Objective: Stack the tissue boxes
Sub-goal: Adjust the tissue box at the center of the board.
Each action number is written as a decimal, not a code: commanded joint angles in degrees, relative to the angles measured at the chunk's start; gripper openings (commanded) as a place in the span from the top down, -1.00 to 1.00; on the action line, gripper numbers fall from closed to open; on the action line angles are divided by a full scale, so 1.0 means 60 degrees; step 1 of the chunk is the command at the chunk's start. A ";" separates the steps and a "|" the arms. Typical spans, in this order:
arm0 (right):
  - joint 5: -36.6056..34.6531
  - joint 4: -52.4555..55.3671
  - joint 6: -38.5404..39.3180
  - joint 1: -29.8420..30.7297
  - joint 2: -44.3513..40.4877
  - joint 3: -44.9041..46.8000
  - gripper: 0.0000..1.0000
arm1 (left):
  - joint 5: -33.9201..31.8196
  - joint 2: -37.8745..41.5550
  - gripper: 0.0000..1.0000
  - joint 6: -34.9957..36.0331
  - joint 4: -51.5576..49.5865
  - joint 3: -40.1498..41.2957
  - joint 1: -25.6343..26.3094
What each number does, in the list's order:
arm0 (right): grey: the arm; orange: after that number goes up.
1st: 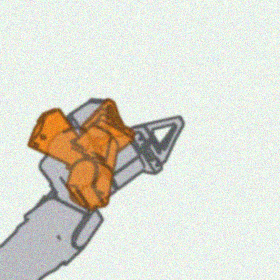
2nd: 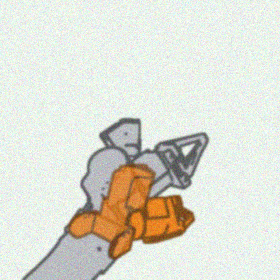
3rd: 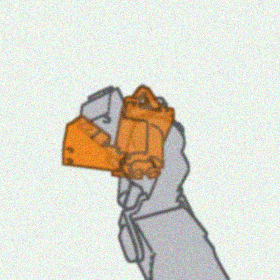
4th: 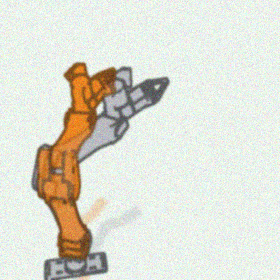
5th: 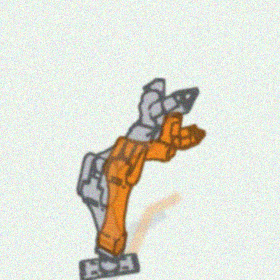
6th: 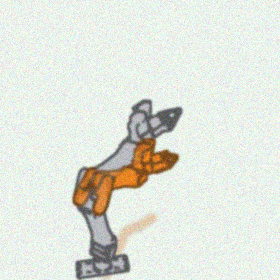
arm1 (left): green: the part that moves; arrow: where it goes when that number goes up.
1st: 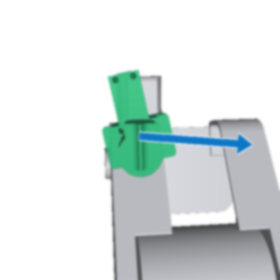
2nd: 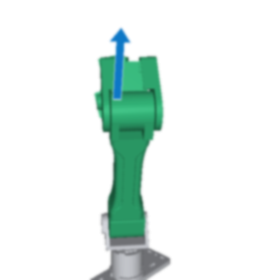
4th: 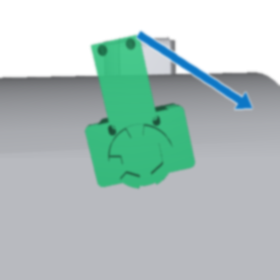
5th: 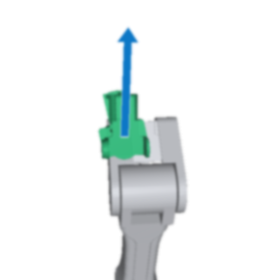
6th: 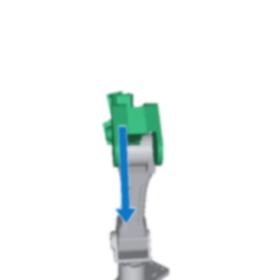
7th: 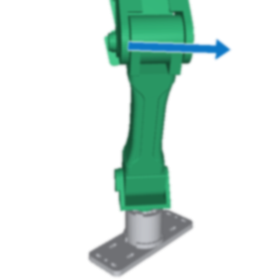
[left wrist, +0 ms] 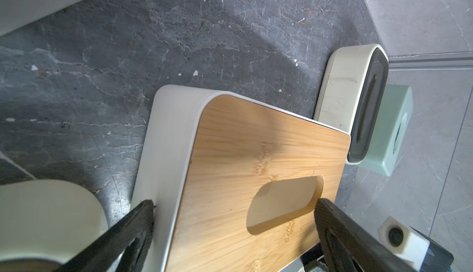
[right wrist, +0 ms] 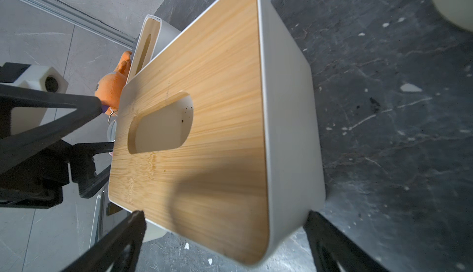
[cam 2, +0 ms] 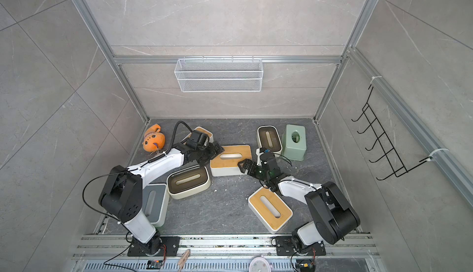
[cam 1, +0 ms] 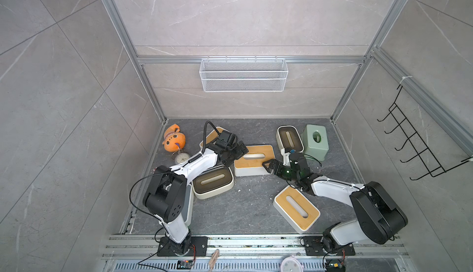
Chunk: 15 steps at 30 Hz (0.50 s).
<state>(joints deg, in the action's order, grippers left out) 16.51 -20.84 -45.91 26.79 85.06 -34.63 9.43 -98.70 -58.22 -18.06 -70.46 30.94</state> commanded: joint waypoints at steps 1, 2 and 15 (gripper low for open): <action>0.0324 -0.0335 -0.0299 0.0223 0.0197 -0.0328 -1.00 | 0.1015 -0.0116 -0.99 0.0236 0.0269 -0.0539 0.0161; 0.0302 -0.0335 -0.0288 0.0224 0.0222 -0.0357 -1.00 | 0.1014 -0.0167 -0.99 0.0281 0.0212 -0.0604 0.0160; -0.0385 0.0428 -0.0340 0.0223 -0.0037 -0.0614 -1.00 | 0.0473 0.0170 -0.99 0.0826 -0.0660 -0.0602 0.0036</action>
<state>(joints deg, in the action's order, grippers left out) 14.46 -20.03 -47.22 27.09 86.37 -36.29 10.68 -100.77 -55.22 -20.10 -72.34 30.33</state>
